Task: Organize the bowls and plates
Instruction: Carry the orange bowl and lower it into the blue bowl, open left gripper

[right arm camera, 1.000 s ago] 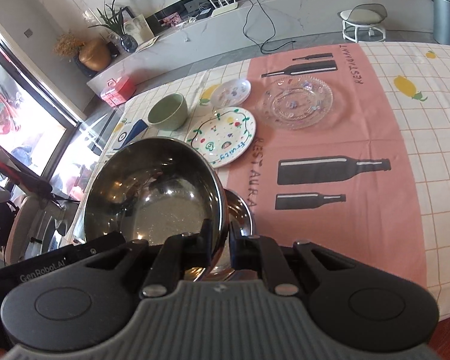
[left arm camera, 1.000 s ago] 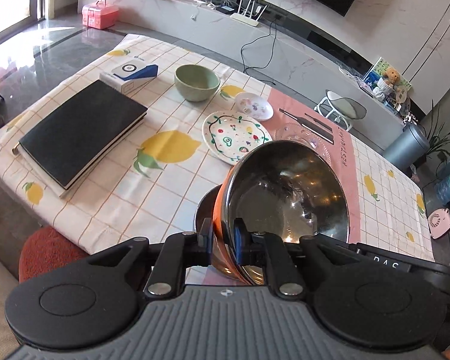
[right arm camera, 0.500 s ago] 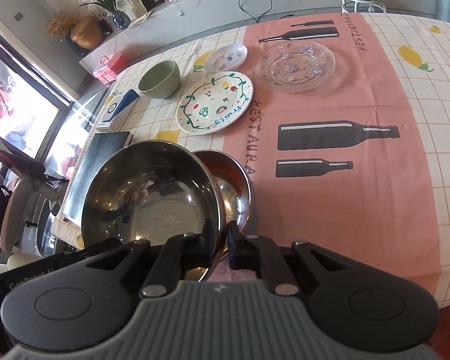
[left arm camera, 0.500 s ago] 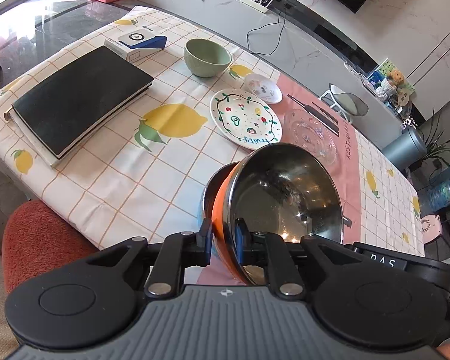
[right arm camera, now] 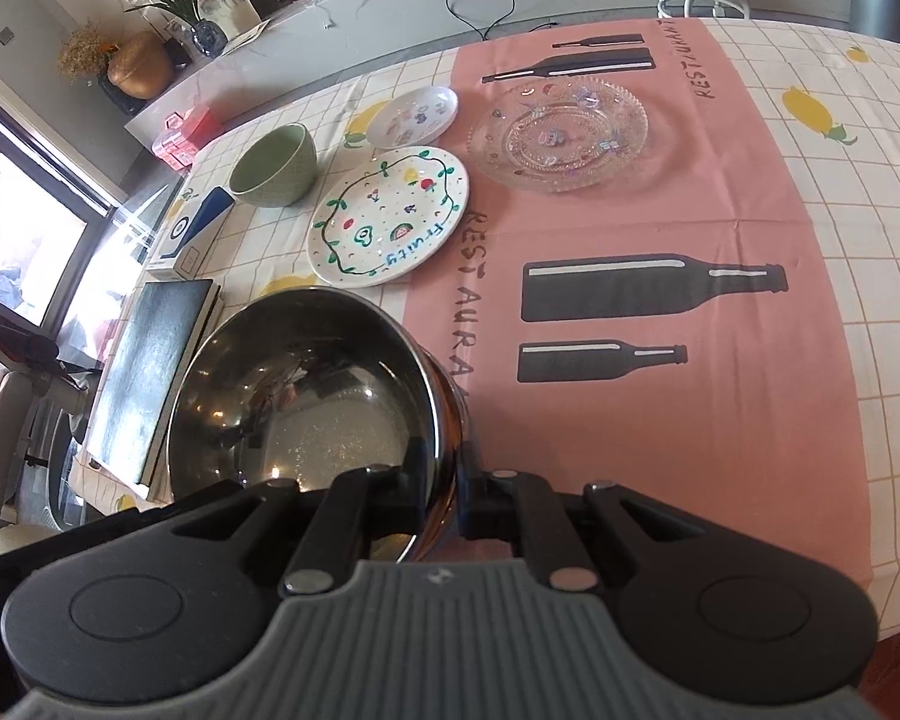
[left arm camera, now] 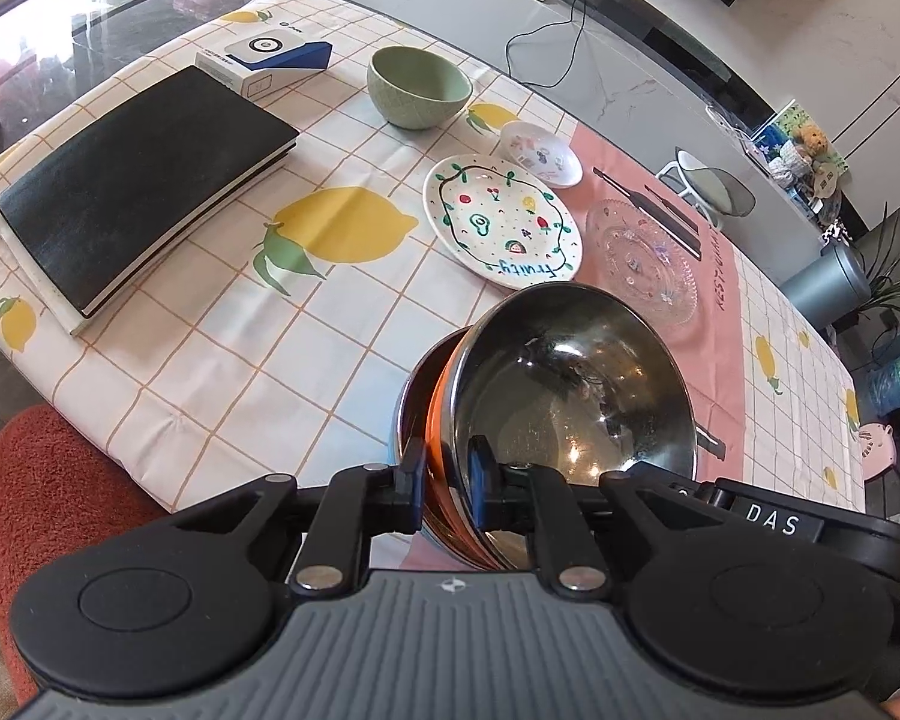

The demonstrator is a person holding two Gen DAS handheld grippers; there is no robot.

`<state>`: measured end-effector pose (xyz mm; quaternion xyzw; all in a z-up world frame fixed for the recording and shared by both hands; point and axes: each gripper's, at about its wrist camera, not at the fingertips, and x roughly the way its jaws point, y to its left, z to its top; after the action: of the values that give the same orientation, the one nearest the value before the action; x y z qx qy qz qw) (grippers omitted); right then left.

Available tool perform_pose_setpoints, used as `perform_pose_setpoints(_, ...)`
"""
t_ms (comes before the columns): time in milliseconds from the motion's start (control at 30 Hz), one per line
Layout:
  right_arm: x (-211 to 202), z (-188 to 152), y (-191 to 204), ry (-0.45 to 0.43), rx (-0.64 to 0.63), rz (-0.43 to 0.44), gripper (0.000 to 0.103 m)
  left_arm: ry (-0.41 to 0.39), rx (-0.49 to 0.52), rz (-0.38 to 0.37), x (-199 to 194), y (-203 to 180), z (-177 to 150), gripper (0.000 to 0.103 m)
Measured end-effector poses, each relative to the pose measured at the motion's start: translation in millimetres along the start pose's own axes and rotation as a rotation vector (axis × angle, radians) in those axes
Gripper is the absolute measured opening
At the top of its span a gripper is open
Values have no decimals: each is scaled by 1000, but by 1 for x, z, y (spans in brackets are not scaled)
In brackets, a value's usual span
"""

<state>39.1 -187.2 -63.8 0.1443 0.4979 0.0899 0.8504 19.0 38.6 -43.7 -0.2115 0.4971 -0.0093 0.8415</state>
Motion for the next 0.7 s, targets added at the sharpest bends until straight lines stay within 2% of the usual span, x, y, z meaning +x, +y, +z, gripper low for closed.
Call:
perform_pose_setpoints(233, 10, 6, 0, 14, -6, -24, 8, 40, 4, 1, 8, 2, 3, 16)
perform_pose_setpoints(600, 12, 7, 8, -3, -49, -42, 8, 26, 8, 5, 5, 5, 4, 19)
perform_pose_setpoints(700, 10, 5, 10, -12, -60, -47, 11, 14, 14, 6, 2, 5, 4, 19)
